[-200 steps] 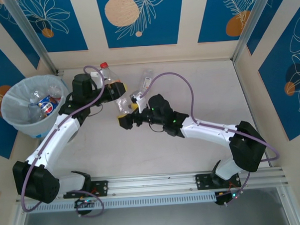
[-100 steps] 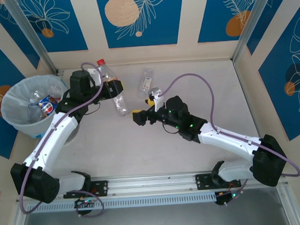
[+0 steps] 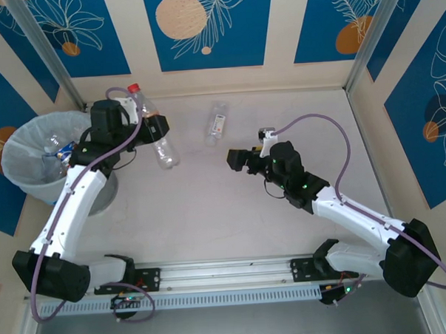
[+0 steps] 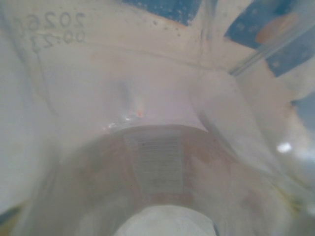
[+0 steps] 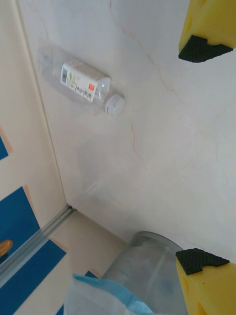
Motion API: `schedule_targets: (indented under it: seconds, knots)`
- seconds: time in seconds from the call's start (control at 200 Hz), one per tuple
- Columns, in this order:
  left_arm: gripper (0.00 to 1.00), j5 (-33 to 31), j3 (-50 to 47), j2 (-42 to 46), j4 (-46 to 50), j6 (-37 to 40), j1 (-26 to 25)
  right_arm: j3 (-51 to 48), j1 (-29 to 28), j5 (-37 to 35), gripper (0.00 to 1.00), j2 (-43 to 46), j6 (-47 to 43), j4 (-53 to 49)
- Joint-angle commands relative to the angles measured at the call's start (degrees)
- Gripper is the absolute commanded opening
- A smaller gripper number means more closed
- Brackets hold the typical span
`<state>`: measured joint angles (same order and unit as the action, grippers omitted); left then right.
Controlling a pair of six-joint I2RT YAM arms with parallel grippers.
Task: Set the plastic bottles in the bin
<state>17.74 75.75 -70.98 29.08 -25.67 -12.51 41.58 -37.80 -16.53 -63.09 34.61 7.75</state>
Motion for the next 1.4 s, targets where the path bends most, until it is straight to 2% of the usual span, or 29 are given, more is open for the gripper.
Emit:
schedule_targets:
  seconds: [0.0,0.36,0.8,0.91,1.05,1.105,1.215,1.395]
  knots:
    - [0.48,-2.75,3.97,3.01,4.67,4.23,2.29,-0.16,0.92,0.21,1.00,1.16,2.22,-3.22]
    - [0.49,-5.24,10.65,4.11,11.80,8.34,11.77,1.72,1.94,0.60,1.00,-1.97,2.23,-6.90]
    - [0.50,-21.58,21.81,2.73,17.57,18.07,21.61,3.42,3.35,2.74,1.00,-5.67,3.35,-7.92]
    - [0.49,-28.74,23.76,1.87,18.02,20.60,23.24,3.81,3.52,3.67,1.00,-6.55,3.27,-7.75]
    - [0.50,-48.80,21.57,1.24,14.13,26.50,23.31,4.46,3.52,4.97,1.00,-7.84,3.01,-7.07]
    - [0.51,-54.15,18.22,1.66,10.33,28.92,23.48,4.64,3.54,5.55,1.00,-8.33,2.64,-6.46]
    - [0.52,-59.02,13.51,1.95,4.49,32.03,23.83,4.97,3.52,6.79,1.00,-9.06,1.79,-5.03]
    - [0.52,-62.49,10.04,-0.47,-2.89,37.49,25.05,4.30,3.52,7.53,0.99,-9.16,2.04,-3.30]
